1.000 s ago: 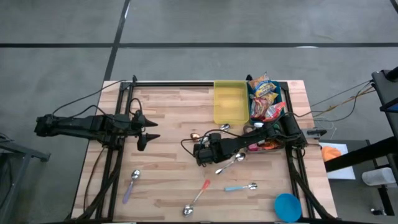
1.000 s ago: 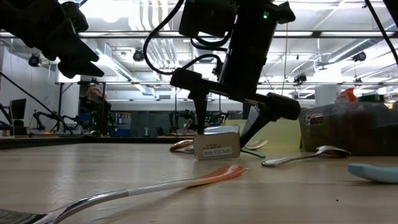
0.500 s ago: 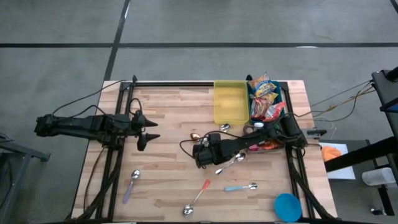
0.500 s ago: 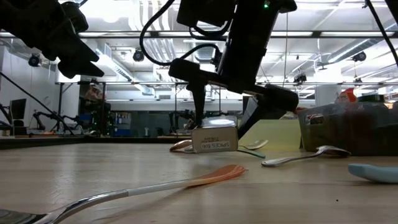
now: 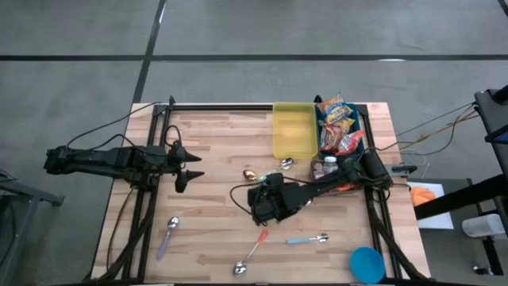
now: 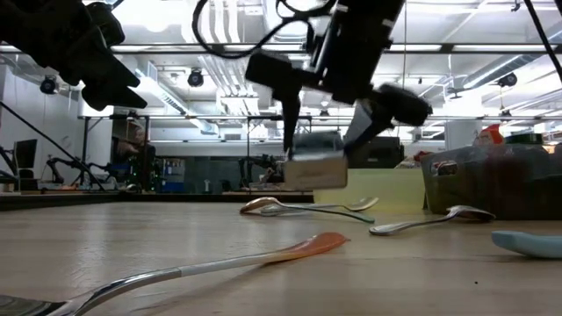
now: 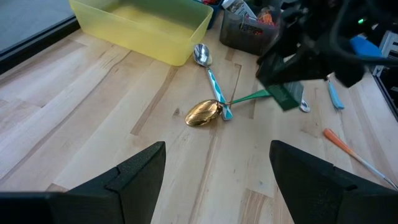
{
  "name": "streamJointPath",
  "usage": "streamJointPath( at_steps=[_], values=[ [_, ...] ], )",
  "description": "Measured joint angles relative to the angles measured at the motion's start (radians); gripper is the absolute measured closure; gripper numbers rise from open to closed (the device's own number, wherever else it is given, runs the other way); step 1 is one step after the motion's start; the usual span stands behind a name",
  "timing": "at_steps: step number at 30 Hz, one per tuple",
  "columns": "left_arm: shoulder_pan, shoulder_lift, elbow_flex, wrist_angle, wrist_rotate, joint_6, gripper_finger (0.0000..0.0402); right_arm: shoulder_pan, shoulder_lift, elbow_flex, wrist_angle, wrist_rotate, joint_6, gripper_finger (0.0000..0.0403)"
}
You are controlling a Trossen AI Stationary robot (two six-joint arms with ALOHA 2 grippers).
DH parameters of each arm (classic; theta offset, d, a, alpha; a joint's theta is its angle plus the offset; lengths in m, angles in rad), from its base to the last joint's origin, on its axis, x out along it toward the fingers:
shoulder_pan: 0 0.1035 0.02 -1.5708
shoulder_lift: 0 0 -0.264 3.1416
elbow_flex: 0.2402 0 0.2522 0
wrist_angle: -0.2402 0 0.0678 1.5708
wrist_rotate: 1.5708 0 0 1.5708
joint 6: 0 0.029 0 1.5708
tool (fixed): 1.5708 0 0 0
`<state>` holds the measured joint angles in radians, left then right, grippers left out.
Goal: Pick & Place Food Item
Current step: Put the black seasoning can into the black bin
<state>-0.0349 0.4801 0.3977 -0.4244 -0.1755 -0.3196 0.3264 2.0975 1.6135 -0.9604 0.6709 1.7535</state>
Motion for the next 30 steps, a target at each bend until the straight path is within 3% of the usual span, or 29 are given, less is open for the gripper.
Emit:
streamJointPath(
  at_steps=[4, 12, 17, 30],
  values=[
    [0.000, 0.000, 0.000, 0.000, 0.000, 0.000, 0.0112, 0.025, 0.000, 0.062, -0.174, 0.060, 0.079, 0.0101],
    [0.000, 0.000, 0.000, 0.000, 0.000, 0.000, 0.0112, 0.099, 0.000, 0.145, -0.602, 0.118, 0.407, 0.0101],
    [0.000, 0.000, 0.000, 0.000, 0.000, 0.000, 0.0112, 0.115, -0.051, 0.095, -0.615, 0.117, 0.434, 0.0101],
    [0.000, 0.000, 0.000, 0.000, 0.000, 0.000, 0.0112, 0.115, -0.350, -0.166, -0.608, 0.079, 0.447, 0.0101]
  ],
)
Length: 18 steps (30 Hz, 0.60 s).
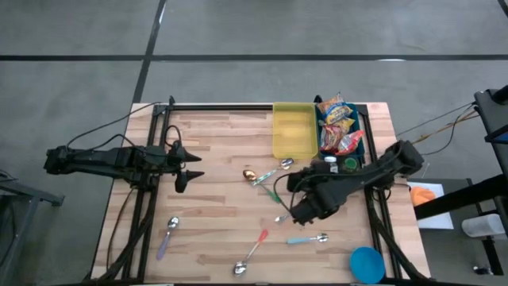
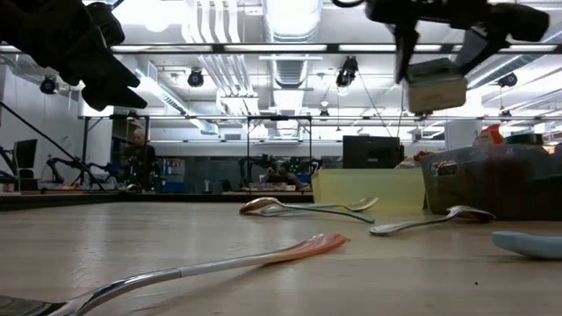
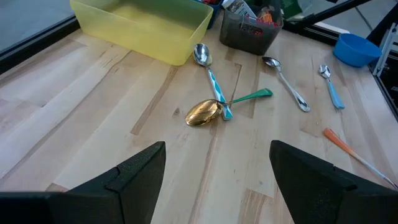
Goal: Pick & Place Food Item
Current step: Put the black seasoning can into the black bin
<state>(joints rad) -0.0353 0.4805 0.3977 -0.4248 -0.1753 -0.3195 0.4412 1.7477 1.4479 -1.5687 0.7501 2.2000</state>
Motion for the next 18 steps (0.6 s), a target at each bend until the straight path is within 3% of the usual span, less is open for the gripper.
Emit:
streamJointPath(
  at_steps=[10, 18],
  values=[
    [0.000, 0.000, 0.000, 0.000, 0.000, 0.000, 0.0112, 0.041, -0.180, -0.230, -0.003, -0.077, 0.000, 0.0101],
    [0.000, 0.000, 0.000, 0.000, 0.000, 0.000, 0.0112, 0.077, -0.232, -0.381, -0.003, -0.108, 0.028, 0.0101]
  ],
)
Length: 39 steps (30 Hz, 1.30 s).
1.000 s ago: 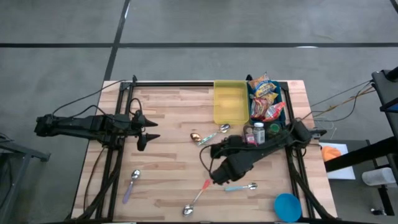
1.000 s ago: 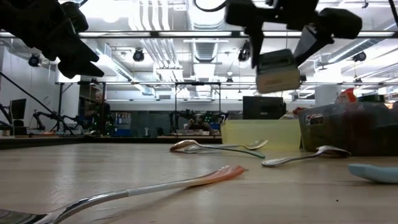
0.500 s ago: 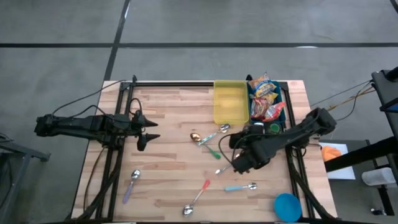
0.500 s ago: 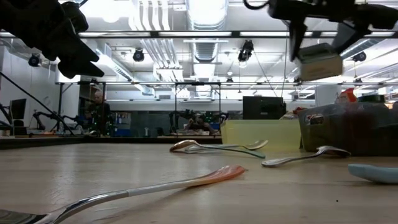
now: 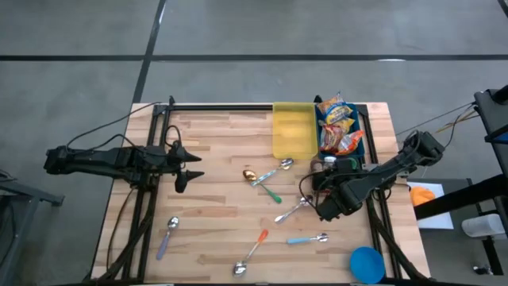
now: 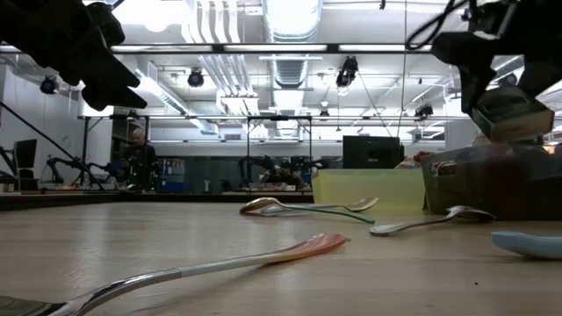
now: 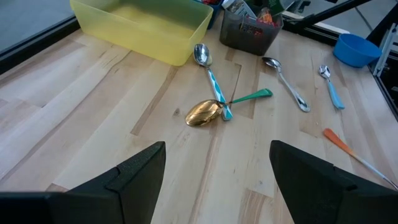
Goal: Pick & Place Food Item
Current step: Put the black seasoning can into the black bin
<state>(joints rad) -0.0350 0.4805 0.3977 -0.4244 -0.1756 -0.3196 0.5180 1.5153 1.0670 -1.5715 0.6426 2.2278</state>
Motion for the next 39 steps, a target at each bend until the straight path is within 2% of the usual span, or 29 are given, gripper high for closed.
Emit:
streamJointPath(
  at_steps=[18, 39],
  values=[
    [0.000, 0.000, 0.000, 0.000, 0.000, 0.000, 0.0112, 0.007, -0.036, -0.203, 0.001, -0.041, -0.001, 0.0101],
    [0.000, 0.000, 0.000, 0.000, 0.000, 0.000, 0.0112, 0.008, -0.029, -0.211, 0.002, -0.042, 0.022, 0.0100]
  ],
)
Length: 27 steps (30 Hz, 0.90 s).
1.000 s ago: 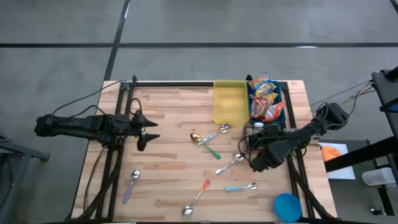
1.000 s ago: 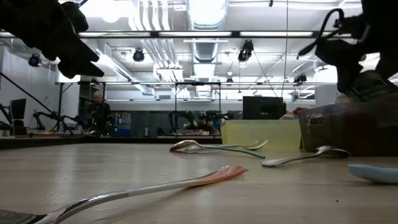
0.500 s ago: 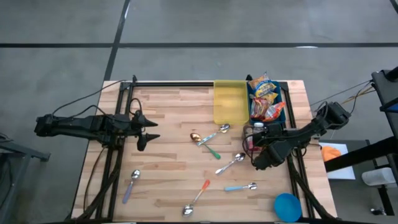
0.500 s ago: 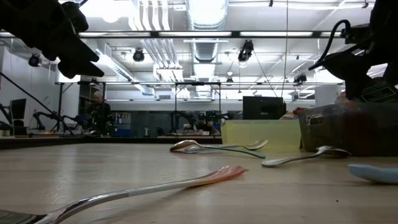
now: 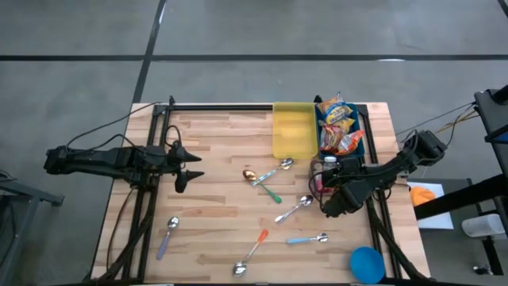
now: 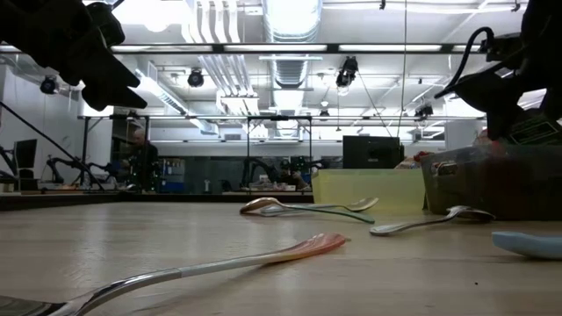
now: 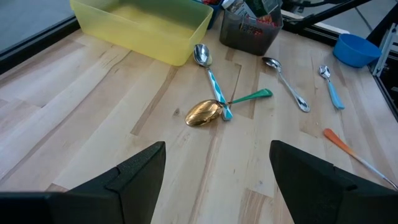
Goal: Pick & Place Food Item
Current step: Put the black seasoning can into the black bin, then put the green spoon into the yellow bin
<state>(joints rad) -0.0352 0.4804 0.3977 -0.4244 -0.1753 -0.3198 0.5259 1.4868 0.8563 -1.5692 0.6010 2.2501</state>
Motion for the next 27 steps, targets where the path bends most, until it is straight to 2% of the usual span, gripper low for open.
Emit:
streamJointPath(
  at_steps=[10, 27],
  values=[
    [0.000, 0.000, 0.000, 0.000, 0.000, 0.000, 0.0112, 0.000, 0.000, -0.004, 0.001, 0.000, -0.006, 0.0035],
    [0.000, 0.000, 0.000, 0.000, 0.000, 0.000, 0.0112, 0.000, 0.000, 0.033, -0.002, 0.004, -0.006, 0.0029]
  ],
)
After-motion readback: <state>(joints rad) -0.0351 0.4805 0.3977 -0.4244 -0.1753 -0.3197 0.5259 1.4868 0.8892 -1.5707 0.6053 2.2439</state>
